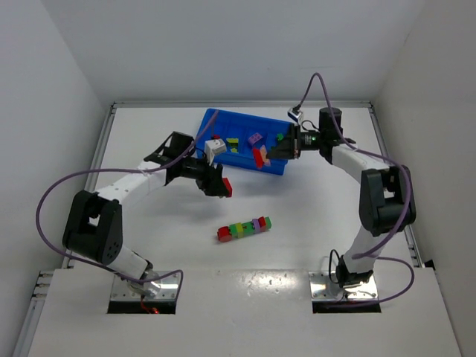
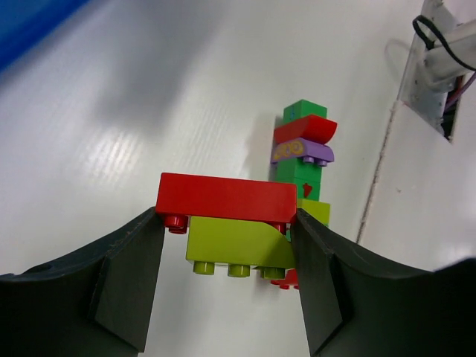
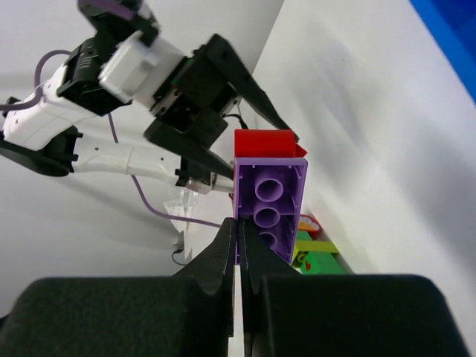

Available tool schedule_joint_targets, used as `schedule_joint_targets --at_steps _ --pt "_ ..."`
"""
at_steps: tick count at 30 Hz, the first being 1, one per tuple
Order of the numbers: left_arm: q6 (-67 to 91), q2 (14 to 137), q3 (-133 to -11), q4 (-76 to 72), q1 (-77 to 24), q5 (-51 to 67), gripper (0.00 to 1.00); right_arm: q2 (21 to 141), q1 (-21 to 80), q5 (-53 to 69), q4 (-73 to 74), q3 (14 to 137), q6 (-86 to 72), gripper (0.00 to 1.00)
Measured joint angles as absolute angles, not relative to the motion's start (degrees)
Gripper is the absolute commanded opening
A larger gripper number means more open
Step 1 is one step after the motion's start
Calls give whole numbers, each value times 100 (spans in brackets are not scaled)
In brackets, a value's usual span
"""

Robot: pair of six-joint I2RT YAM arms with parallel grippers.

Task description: Sort the legos into containers by color

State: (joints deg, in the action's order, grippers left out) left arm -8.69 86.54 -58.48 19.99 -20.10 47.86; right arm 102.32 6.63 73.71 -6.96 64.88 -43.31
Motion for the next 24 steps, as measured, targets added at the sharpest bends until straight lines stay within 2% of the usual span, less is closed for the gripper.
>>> schedule_joint_targets --at_steps 6,13,19,24 --pt "-392 8654 -5638 1651 -2012 4875 20 9793 701 7376 -681 6189 -4307 0" --pt "34 8654 -5693 1264 -1964 5201 20 9697 701 7378 -617 6149 -4154 0" --pt "200 8499 -5725 1092 -1885 5192 18 9690 897 7258 392 6090 -3159 0" --pt "73 7859 -5704 854 -1874 4901 18 9784 1420 6912 1033 5658 -2554 0"
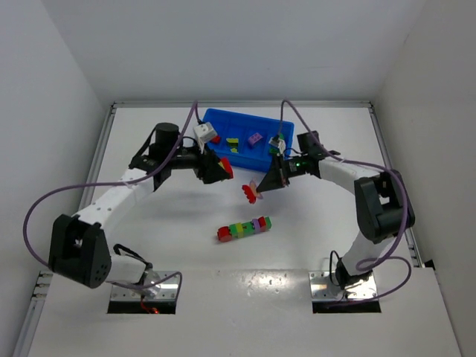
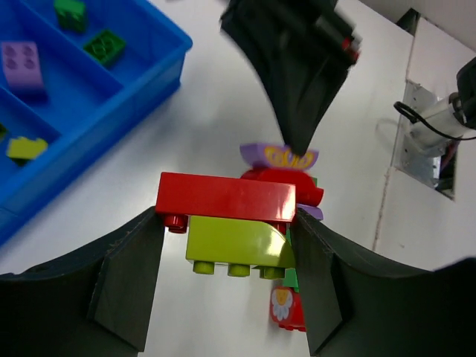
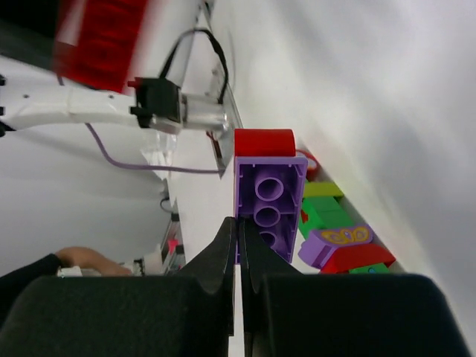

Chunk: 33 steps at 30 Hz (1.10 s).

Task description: Sort the legos into containers by color

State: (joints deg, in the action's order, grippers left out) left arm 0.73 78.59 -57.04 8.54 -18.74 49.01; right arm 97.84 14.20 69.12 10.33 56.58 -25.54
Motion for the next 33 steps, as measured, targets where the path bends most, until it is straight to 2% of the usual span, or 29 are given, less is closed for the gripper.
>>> schedule_joint_targets --at_steps 2,5,7,8,9,11,20,33 --pt "-137 7513 -5616 716 -1874 4834 18 10001 1629 6740 1127 5642 -2486 0" --pt "-541 7050 -5325 574 -1876 4698 17 10420 1706 6554 1170 5741 -2532 40" --pt "-854 6794 -5105 569 -1876 4609 17 10792 1697 6423 1087 5935 -2668 81" --pt "-987 6716 -5026 576 -1876 4578 17 10853 1697 6383 1059 5975 -2751 81" --pt "-1164 6637 -4930 552 -1896 4534 17 10949 1695 6403 947 6051 -2853 91" --pt "-1487 6471 -4705 556 -1909 4469 17 11069 1684 6475 659 6222 -3214 94" --pt "-2191 6149 -4333 478 -2003 4276 17 11096 1925 7234 -1155 6805 -4917 95" --pt "-2053 6139 -4462 141 -2331 4213 17 11096 2611 7671 -1660 6967 -5408 96"
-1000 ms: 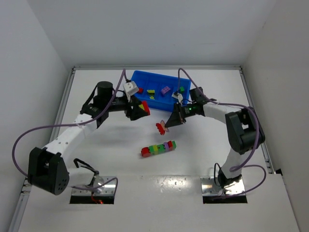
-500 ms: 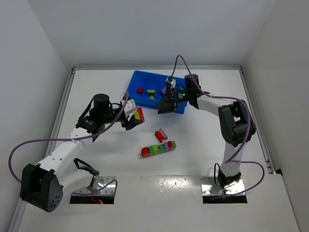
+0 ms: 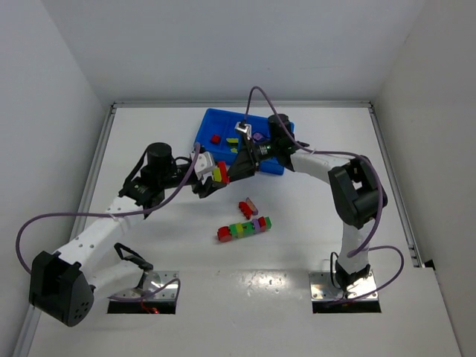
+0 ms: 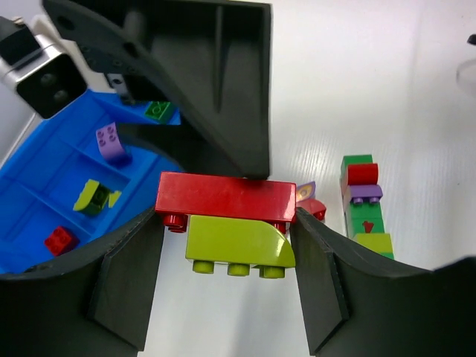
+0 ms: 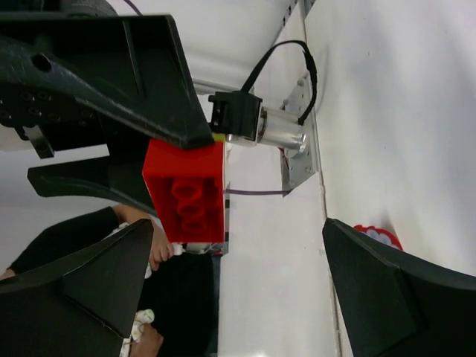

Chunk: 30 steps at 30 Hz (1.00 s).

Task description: Sort the legos into containers by color

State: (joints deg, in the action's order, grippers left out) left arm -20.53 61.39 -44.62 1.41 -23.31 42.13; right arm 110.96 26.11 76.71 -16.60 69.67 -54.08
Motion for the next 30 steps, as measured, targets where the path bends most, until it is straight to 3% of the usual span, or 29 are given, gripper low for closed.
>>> schedule_joint_targets --at_steps 4,7,8,11,13,14,17,21,27,30 --pt "-2040 6141 -4528 40 -2410 4215 17 11096 2620 7669 -1789 7205 -5424 92" --pt "-2029 6149 -4528 36 -2440 4213 17 11096 2644 7669 -1859 7301 -5433 75" --pt "-2029 6154 -4528 36 -2447 4213 17 11096 2663 7673 -1903 7306 -5441 61" --pt "-2029 6191 -4528 32 -2447 4204 17 11096 2740 7695 -1981 7319 -5459 51" --pt "-2029 6217 -4528 36 -2447 4176 18 11096 2794 7741 -2056 7319 -5470 36" --pt "-2034 6226 -4528 54 -2447 4163 20 11096 2808 7780 -2091 7321 -5485 21" --pt "-2073 6246 -4532 25 -2460 4154 39 11098 2803 7802 -2056 7319 -5583 2" --pt "-2036 6267 -4560 34 -2469 4145 55 11098 2781 7815 -2078 7312 -5579 0" --pt "-2027 6298 -4560 75 -2484 4119 58 11096 2746 7839 -2097 7234 -5583 0" --pt "-2027 6302 -4565 78 -2491 4110 67 11096 2720 7852 -2097 7229 -5583 0"
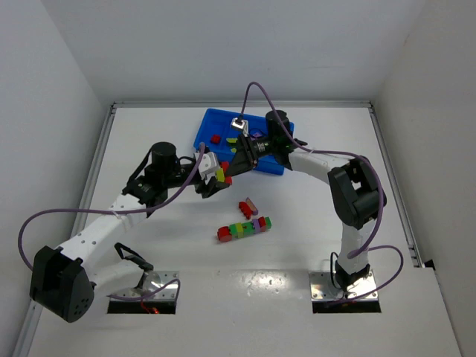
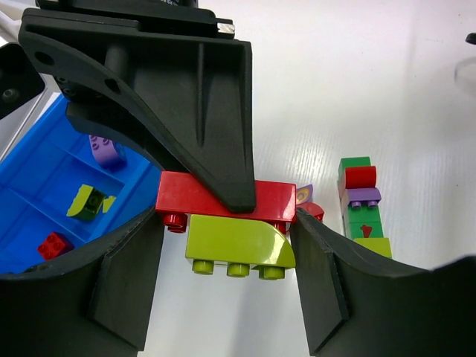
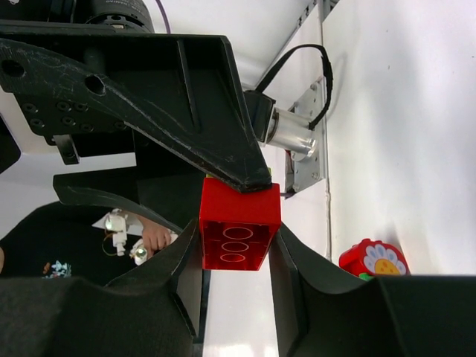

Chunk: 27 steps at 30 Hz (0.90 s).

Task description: Sort the legos into containers by color

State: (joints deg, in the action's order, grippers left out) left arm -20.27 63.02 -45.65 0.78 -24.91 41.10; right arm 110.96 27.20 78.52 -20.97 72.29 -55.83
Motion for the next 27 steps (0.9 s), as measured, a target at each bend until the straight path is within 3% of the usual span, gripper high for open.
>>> schedule_joint_targets --at_steps 3,5,27 --pt "-2029 6305 -4571 75 -2508 4104 73 11096 2703 7889 -2099 7225 -5575 0" --pt "-2012 6324 -4589 91 -2510 4104 84 11085 2703 7918 -2112 7203 -5557 0" --pt "-1859 6396 -4733 322 -2510 3957 84 10940 2488 8158 -2228 7148 -5398 0"
